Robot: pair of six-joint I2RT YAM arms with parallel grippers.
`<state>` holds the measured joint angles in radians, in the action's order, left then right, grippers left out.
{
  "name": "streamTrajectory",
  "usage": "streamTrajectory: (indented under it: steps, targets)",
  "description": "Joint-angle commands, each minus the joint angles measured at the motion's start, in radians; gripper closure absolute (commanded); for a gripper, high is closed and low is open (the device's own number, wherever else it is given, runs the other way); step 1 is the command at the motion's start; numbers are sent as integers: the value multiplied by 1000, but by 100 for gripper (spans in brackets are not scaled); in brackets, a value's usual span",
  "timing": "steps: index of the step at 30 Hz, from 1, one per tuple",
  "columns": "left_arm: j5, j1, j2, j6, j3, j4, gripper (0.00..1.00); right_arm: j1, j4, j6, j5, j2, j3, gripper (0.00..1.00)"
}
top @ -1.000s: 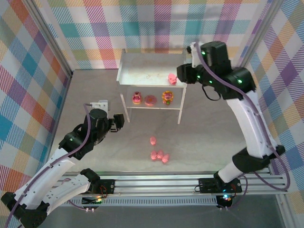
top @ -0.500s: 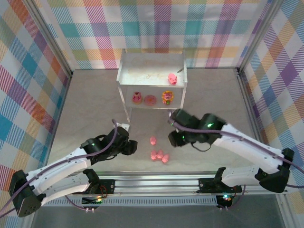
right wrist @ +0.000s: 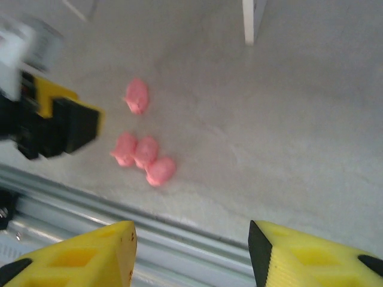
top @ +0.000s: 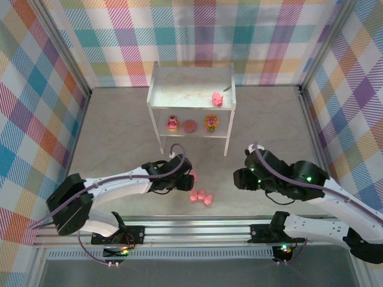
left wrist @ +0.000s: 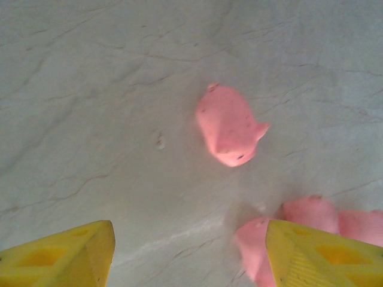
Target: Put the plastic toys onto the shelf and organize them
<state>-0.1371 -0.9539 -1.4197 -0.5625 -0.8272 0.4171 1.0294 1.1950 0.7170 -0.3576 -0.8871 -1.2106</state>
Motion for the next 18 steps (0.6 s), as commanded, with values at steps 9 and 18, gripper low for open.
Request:
streamTrajectory:
  steps: [9,18]
  targets:
    - [20,-21,-234,-35,-155,-8,37,-61,-73,-250,-104,-40,-192,45]
    - [-19,-22,-334,-13,-237,31,44,-81,-91,-291,-99,-20,-191,44]
